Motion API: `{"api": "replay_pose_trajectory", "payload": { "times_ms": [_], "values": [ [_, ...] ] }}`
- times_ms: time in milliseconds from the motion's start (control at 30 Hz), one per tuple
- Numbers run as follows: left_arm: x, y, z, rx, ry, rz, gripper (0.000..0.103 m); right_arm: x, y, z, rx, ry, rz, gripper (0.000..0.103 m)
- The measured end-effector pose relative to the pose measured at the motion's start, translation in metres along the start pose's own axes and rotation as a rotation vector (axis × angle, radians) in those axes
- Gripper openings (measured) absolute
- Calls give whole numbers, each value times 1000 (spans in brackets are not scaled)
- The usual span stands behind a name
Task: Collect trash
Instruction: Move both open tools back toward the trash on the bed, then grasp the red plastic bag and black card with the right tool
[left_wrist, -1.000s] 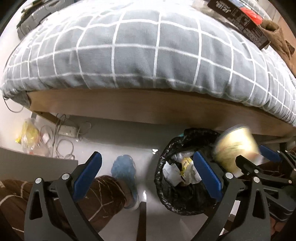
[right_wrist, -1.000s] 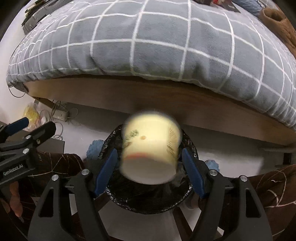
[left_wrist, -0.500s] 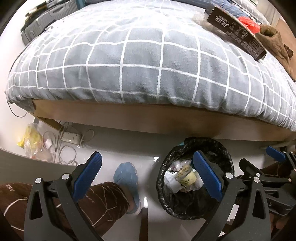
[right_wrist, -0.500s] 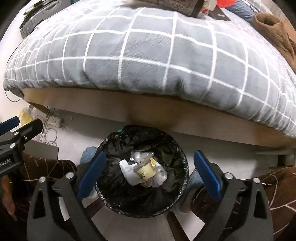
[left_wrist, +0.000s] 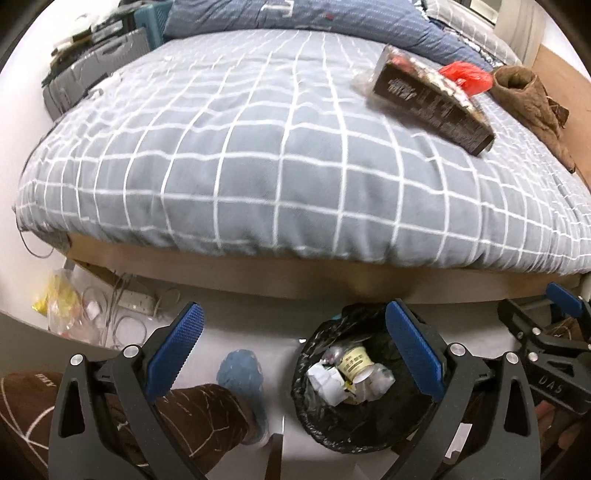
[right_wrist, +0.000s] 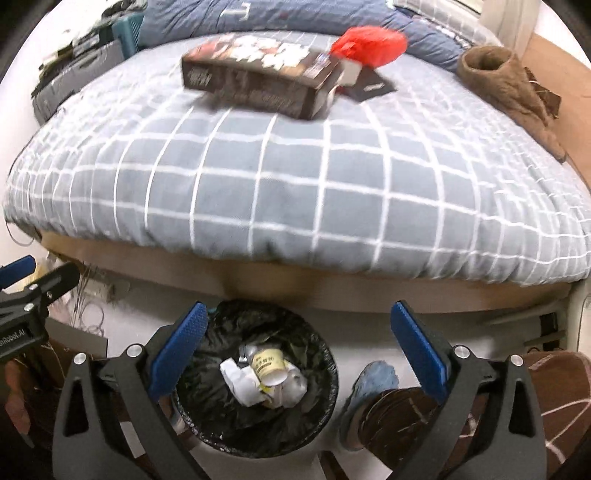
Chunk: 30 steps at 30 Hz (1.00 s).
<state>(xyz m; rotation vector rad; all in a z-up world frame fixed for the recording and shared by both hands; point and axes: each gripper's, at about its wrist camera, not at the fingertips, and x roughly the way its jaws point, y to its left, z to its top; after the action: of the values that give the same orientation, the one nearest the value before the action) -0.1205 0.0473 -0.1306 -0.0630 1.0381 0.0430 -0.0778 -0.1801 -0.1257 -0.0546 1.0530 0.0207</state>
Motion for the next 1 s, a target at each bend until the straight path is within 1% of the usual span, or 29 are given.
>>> {"api": "replay_pose_trajectory", "payload": {
  "times_ms": [100,200,300,400,533,733,833,1000],
  "values": [
    [-11,-9,7,1,-13,-26,97,-14,-13,9,15,-31,-5,95],
    [-22,-19,18,6,-38,-41,97,-30,-30,24,31,-81,-16,95],
    [-35,-24,37,17,-66,-65,97,-49,-45,41,46,-145,-34,95],
    [-47,-30,61,35,-112,-64,97,-64,-61,62,61,-195,-39,95],
    [-51,-34,86,39,-125,-82,97,-65,-79,89,70,-229,-56,95],
    [-53,-45,124,75,-154,-72,97,-55,-93,140,48,-258,-58,95],
    [-47,-50,144,126,-158,-63,97,-41,-95,170,32,-266,-50,95],
    [-34,-60,181,264,-156,-84,97,-11,-99,213,31,-258,-46,95]
  ]
}}
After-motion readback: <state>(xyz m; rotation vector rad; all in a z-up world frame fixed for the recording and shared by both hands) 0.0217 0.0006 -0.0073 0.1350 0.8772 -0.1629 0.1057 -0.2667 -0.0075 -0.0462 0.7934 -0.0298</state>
